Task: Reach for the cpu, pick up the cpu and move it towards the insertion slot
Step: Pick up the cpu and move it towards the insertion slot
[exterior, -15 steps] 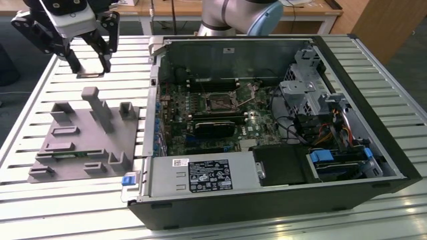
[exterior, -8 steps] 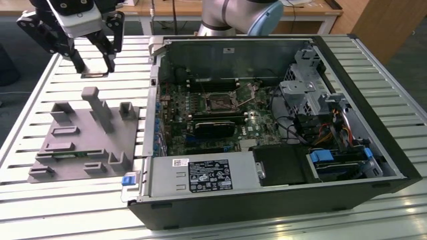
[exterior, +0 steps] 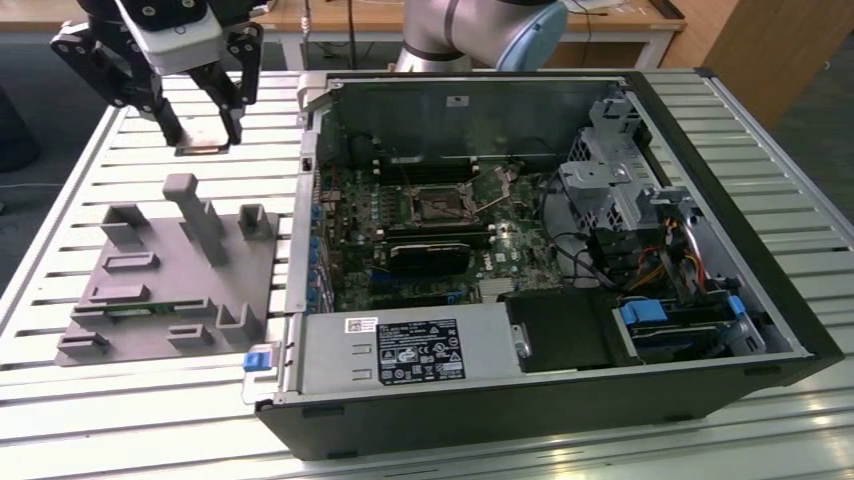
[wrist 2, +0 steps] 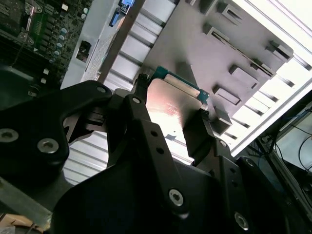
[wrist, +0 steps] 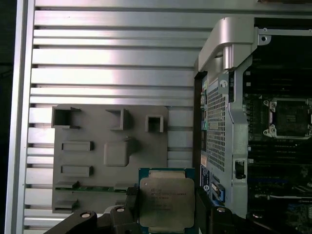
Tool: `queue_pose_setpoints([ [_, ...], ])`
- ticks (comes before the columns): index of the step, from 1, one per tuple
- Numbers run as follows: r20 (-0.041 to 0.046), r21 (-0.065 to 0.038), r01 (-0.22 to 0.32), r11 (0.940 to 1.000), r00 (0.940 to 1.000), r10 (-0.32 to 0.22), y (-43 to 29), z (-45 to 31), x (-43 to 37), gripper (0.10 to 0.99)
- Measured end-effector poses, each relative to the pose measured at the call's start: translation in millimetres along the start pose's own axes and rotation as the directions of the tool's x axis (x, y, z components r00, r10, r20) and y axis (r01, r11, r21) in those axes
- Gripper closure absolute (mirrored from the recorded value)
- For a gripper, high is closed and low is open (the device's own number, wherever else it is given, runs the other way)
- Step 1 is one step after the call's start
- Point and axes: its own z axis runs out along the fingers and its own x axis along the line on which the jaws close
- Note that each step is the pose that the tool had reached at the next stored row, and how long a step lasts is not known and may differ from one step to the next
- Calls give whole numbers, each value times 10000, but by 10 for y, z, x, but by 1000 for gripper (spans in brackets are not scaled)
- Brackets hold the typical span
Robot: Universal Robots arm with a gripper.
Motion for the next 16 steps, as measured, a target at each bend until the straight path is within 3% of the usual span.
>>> queue_pose_setpoints([
  [16,0,0,0,10000,10000,0,-1,-2,-175,545],
])
